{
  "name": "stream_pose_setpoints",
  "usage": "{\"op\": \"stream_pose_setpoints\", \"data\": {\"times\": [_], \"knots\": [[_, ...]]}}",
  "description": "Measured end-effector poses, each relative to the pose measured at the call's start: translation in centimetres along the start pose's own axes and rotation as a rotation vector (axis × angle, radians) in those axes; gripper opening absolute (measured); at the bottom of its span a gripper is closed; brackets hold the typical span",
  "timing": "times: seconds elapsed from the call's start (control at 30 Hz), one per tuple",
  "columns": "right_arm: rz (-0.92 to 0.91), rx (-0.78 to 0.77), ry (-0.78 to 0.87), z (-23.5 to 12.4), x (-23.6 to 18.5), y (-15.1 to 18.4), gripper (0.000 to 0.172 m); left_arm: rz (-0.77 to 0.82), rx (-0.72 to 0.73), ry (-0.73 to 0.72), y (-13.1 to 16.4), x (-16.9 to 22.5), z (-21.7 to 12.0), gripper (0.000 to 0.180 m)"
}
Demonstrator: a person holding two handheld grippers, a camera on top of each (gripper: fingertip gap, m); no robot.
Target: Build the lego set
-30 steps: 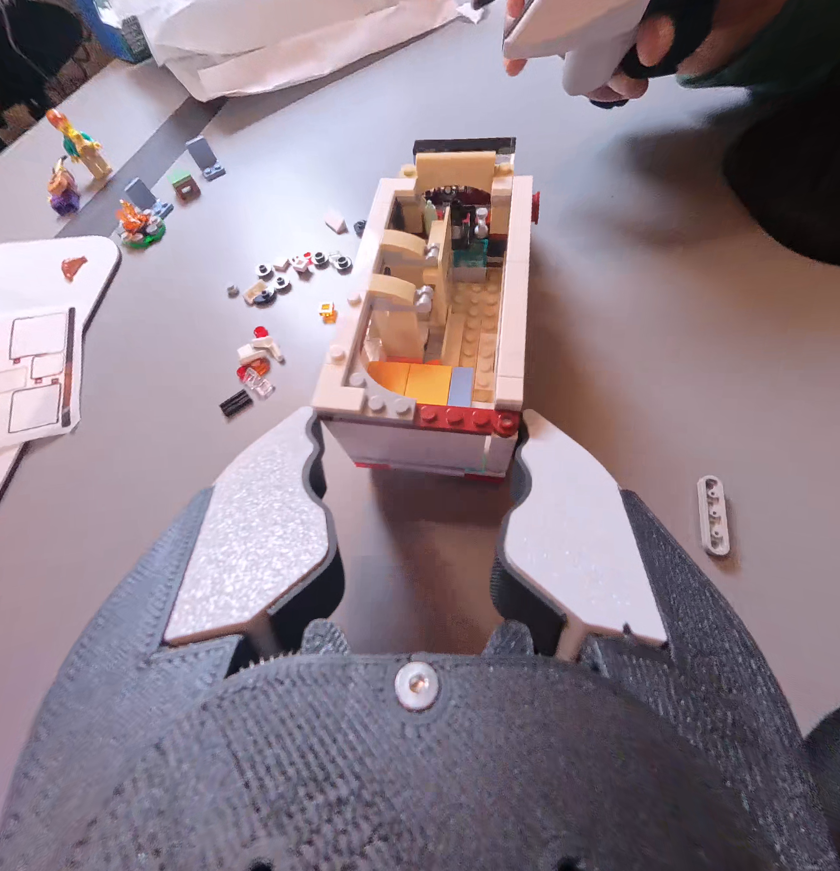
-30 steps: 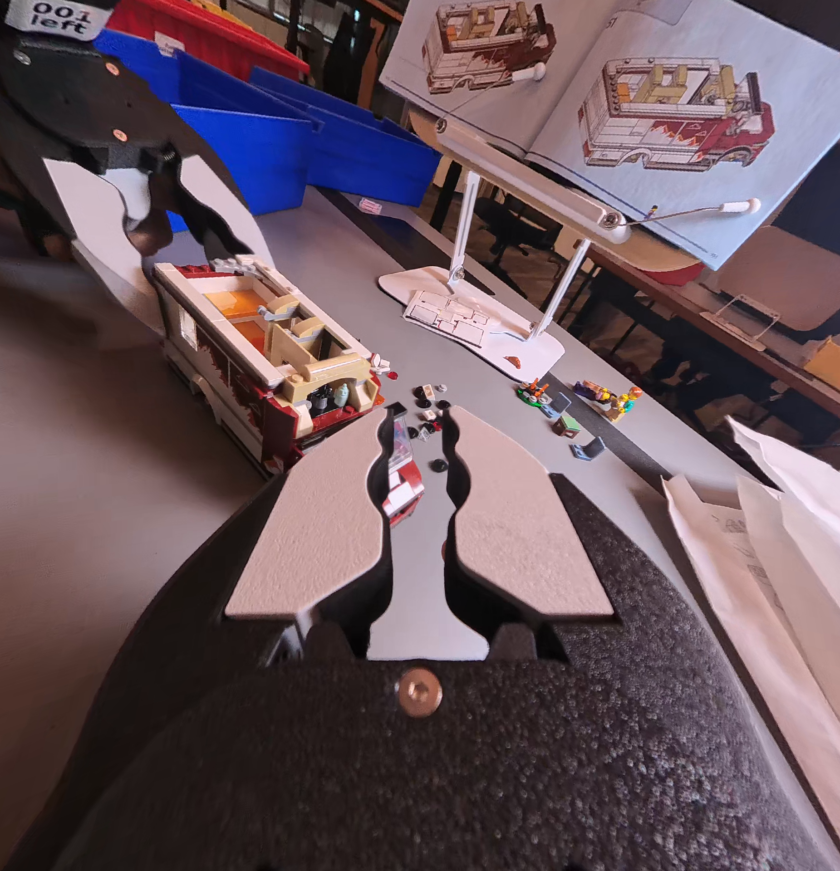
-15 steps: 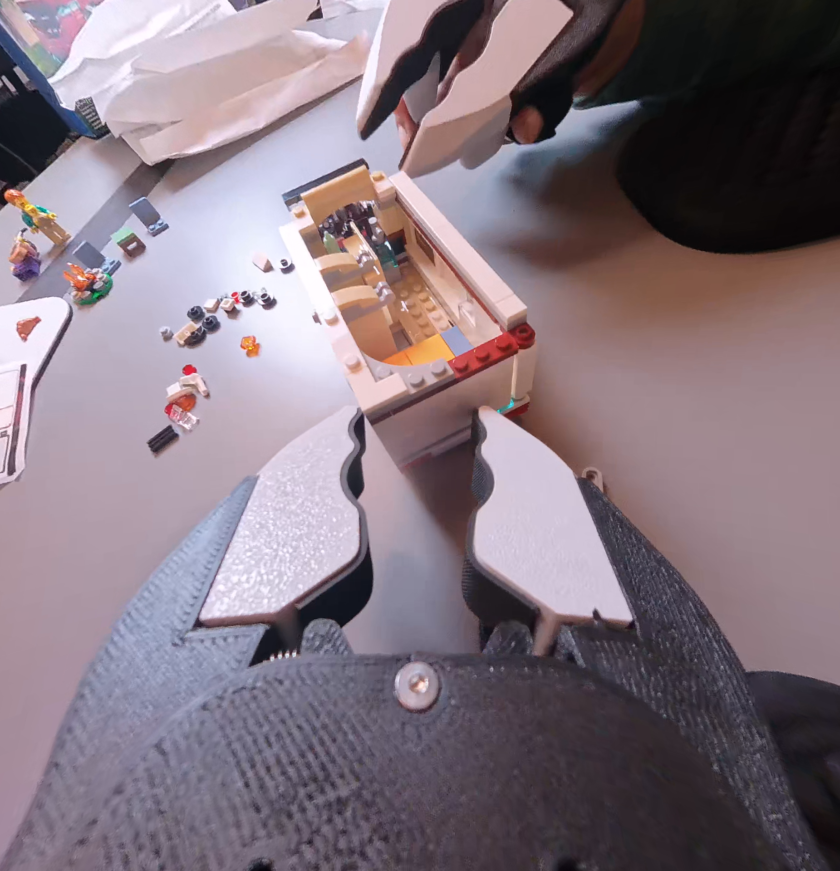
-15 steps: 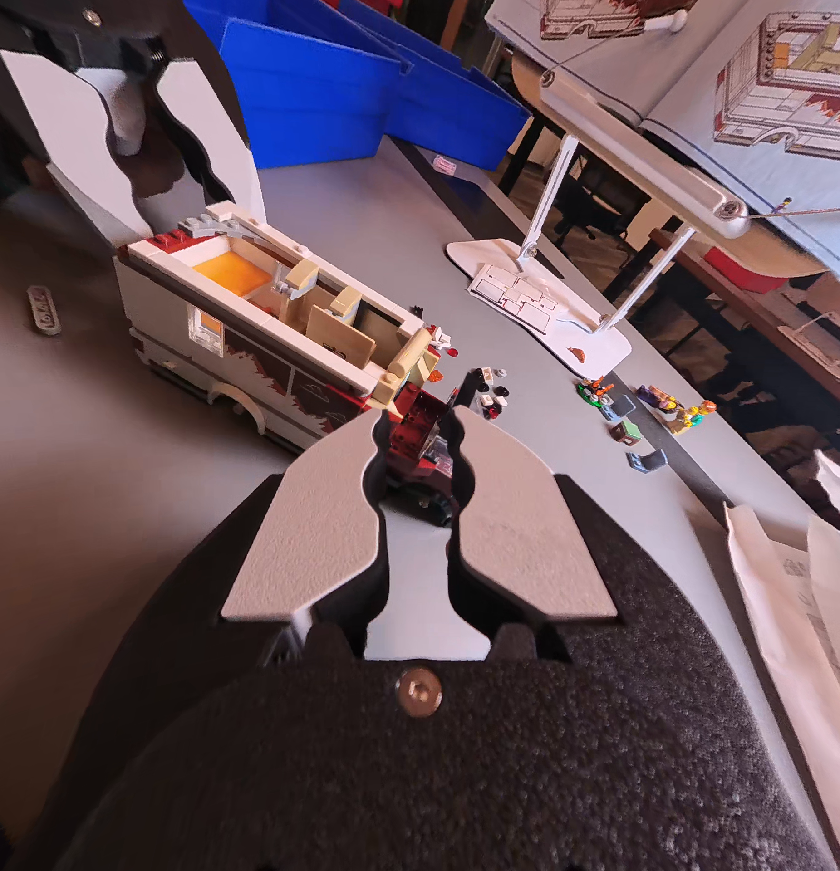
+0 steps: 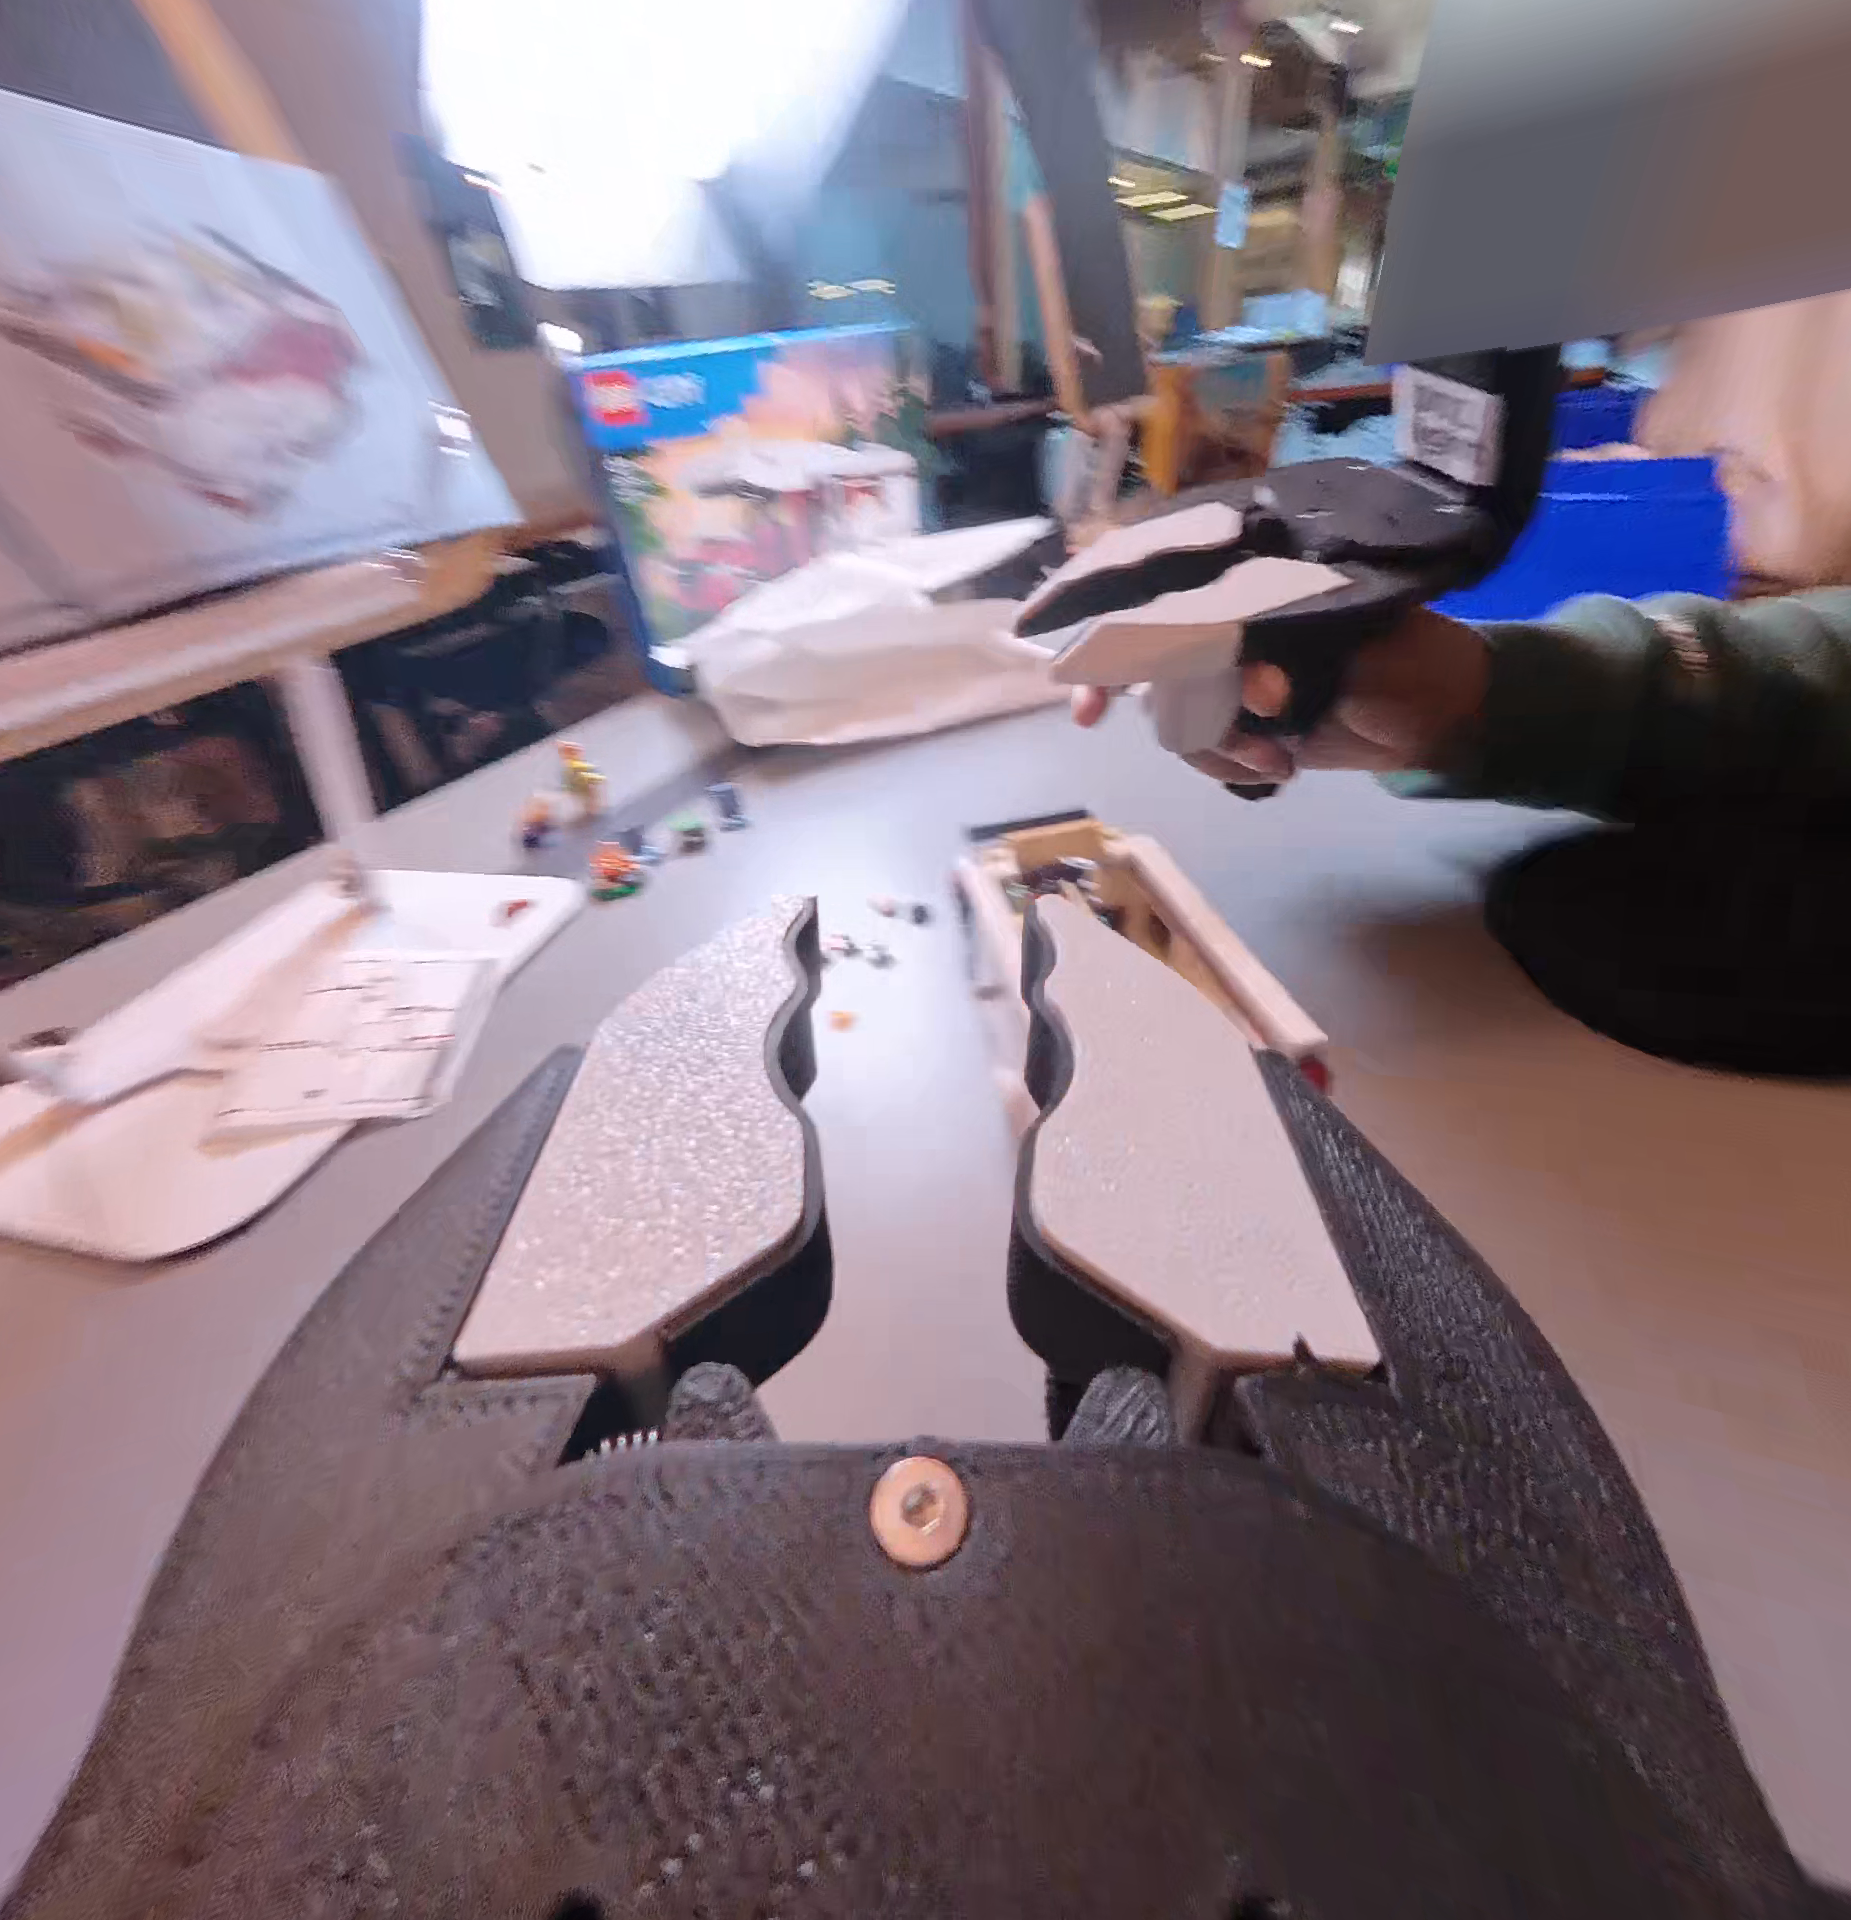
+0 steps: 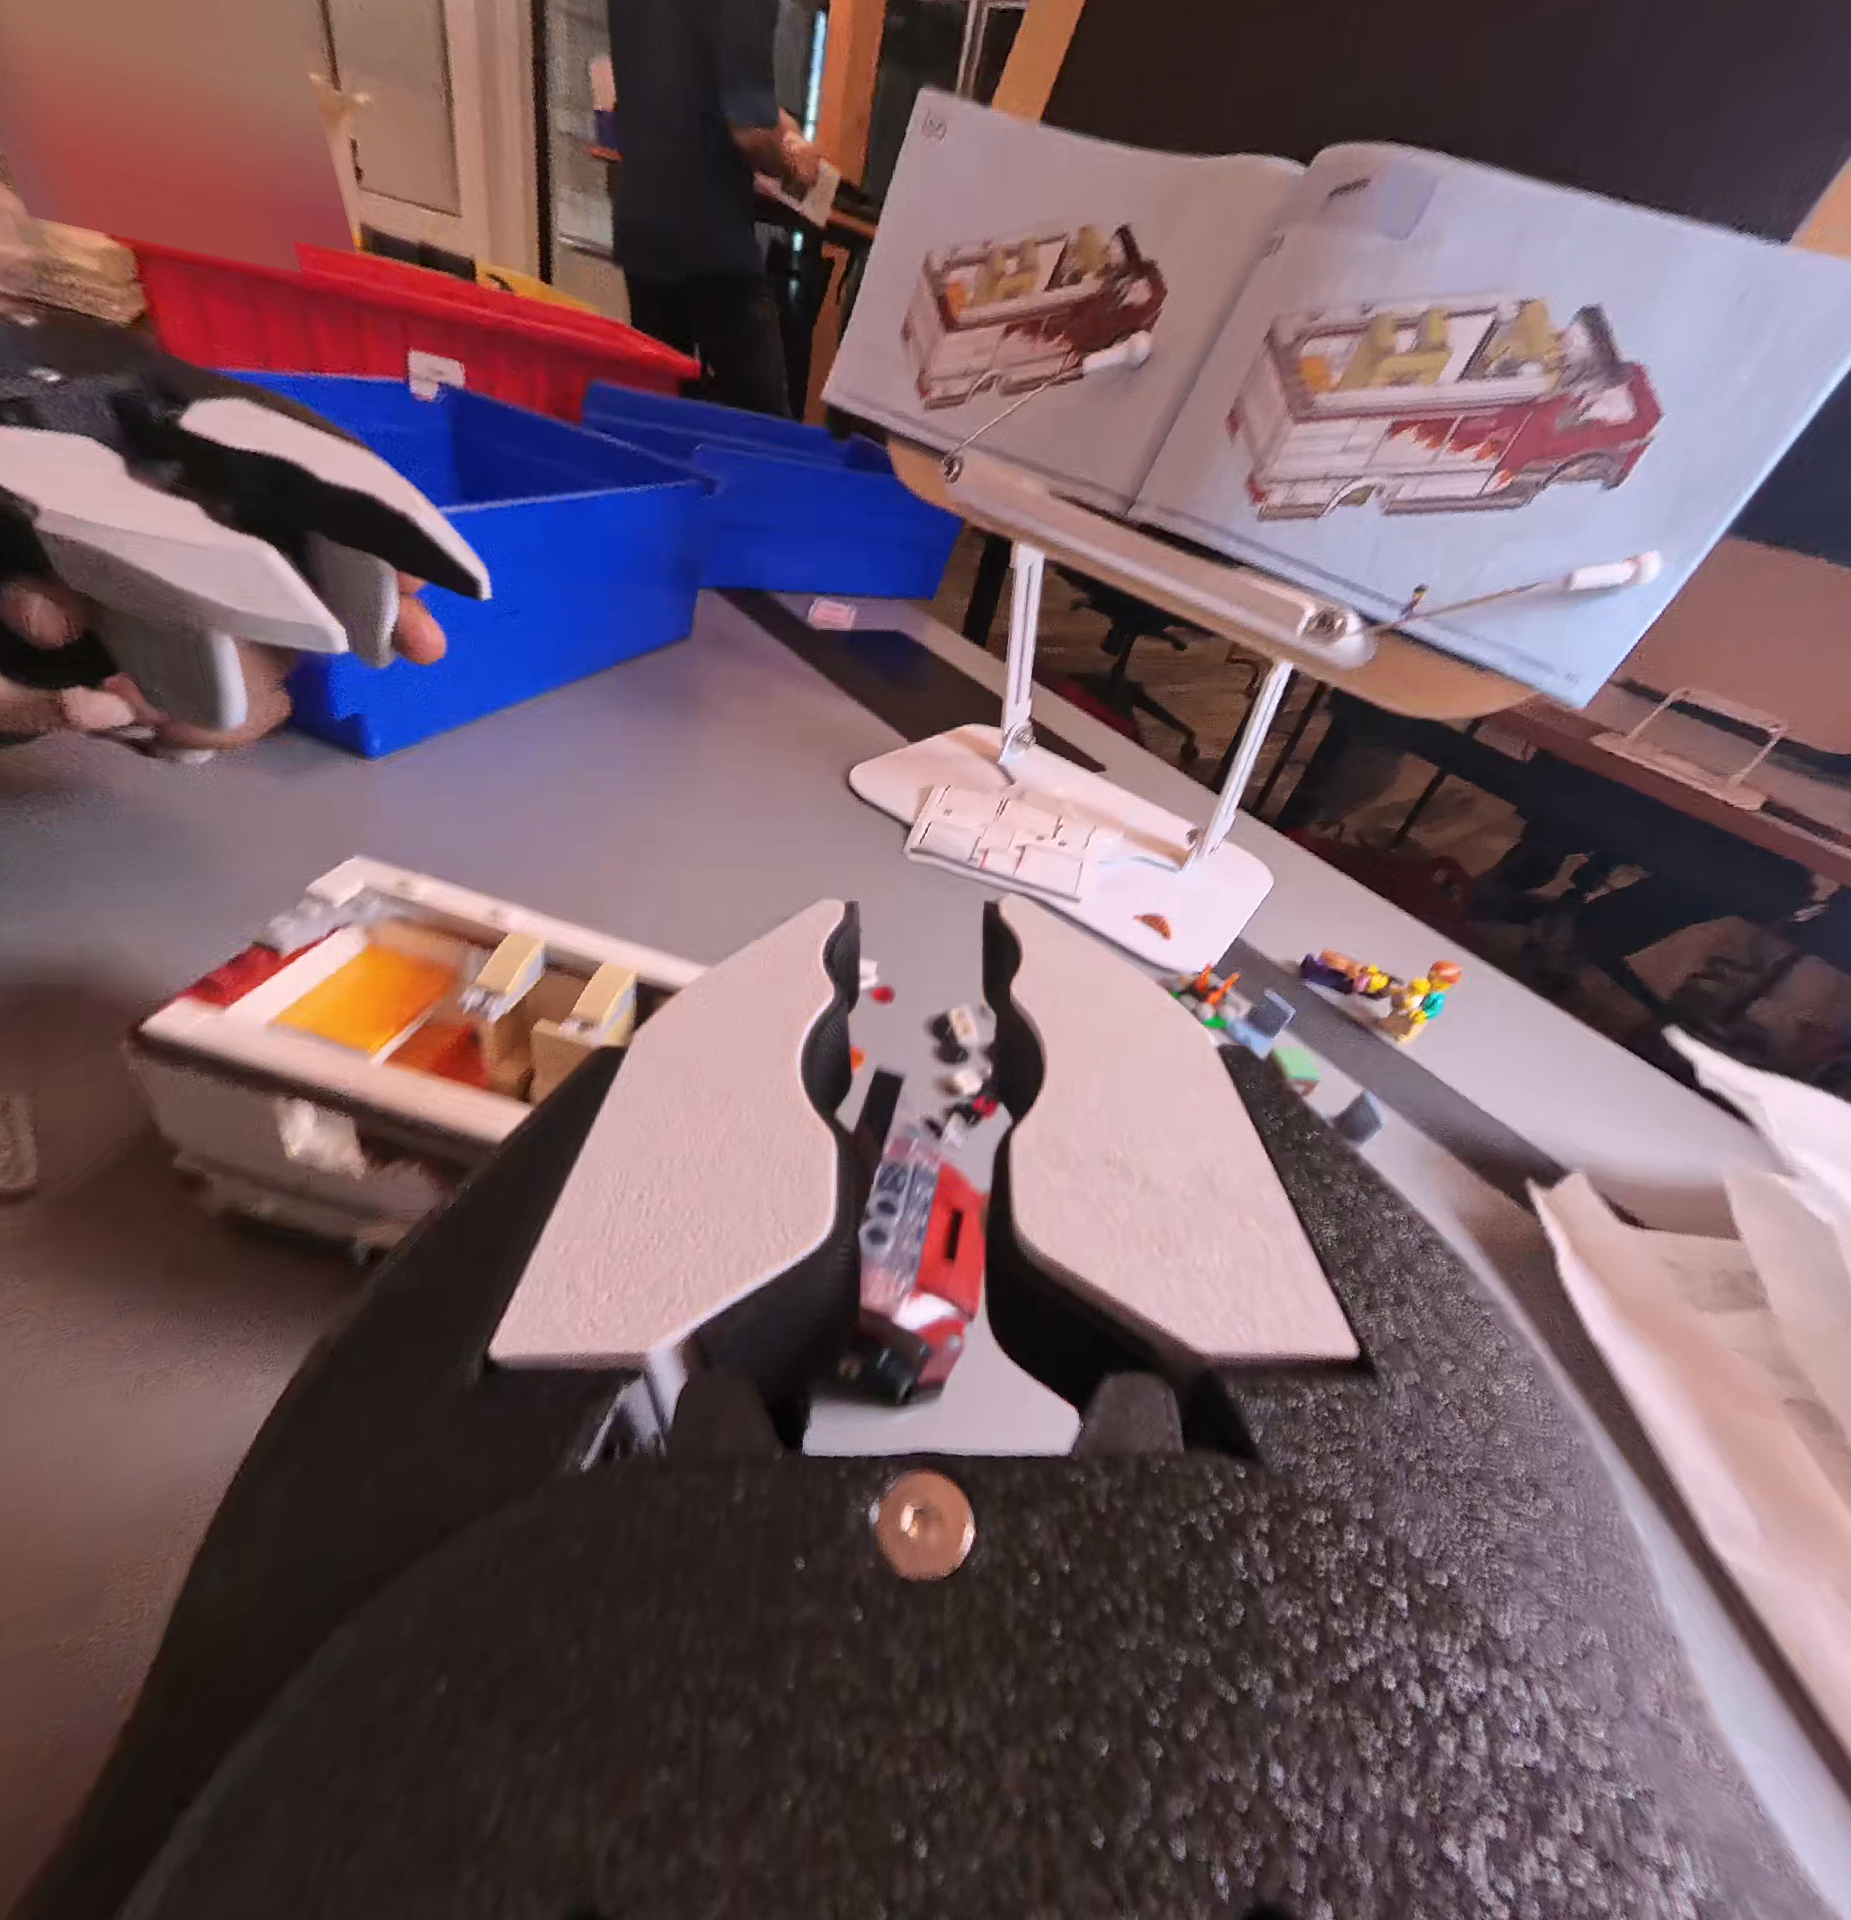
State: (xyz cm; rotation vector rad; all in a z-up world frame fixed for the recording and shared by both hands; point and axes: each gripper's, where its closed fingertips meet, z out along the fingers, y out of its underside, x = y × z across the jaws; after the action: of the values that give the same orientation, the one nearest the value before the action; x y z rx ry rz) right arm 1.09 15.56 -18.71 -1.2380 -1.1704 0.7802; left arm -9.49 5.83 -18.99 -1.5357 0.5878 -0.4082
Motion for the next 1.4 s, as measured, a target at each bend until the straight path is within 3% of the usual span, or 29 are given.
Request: {"op": "stream_pose_setpoints", "data": {"times": [0.13,0.2,0.4,0.57,1.13,1.4], "knots": [[-0.056,0.023,0.085,4.2,2.8,-3.5,0.017,-0.008,0.027,-0.245,-0.1,-3.8,-1.4,0.023],[-0.063,0.037,0.104,7.2,4.2,-5.3,0.013,-0.033,0.033,-0.297,0.3,-4.6,-1.8,0.019],[-0.098,0.049,0.196,16.6,8.9,-8.4,0.007,-0.014,0.037,-0.337,0.5,-5.2,-2.2,0.012],[-0.077,0.044,0.258,21.2,11.6,-8.9,0.004,0.019,0.025,-0.331,0.9,-5.1,-2.1,0.011],[-0.052,0.013,0.275,22.5,12.5,-7.7,0.006,0.072,-0.014,-0.279,1.9,-4.0,-1.3,0.012],[-0.067,0.016,0.254,20.4,11.9,-7.1,0.010,0.101,-0.014,-0.248,1.8,-3.4,-1.1,0.012]]}}
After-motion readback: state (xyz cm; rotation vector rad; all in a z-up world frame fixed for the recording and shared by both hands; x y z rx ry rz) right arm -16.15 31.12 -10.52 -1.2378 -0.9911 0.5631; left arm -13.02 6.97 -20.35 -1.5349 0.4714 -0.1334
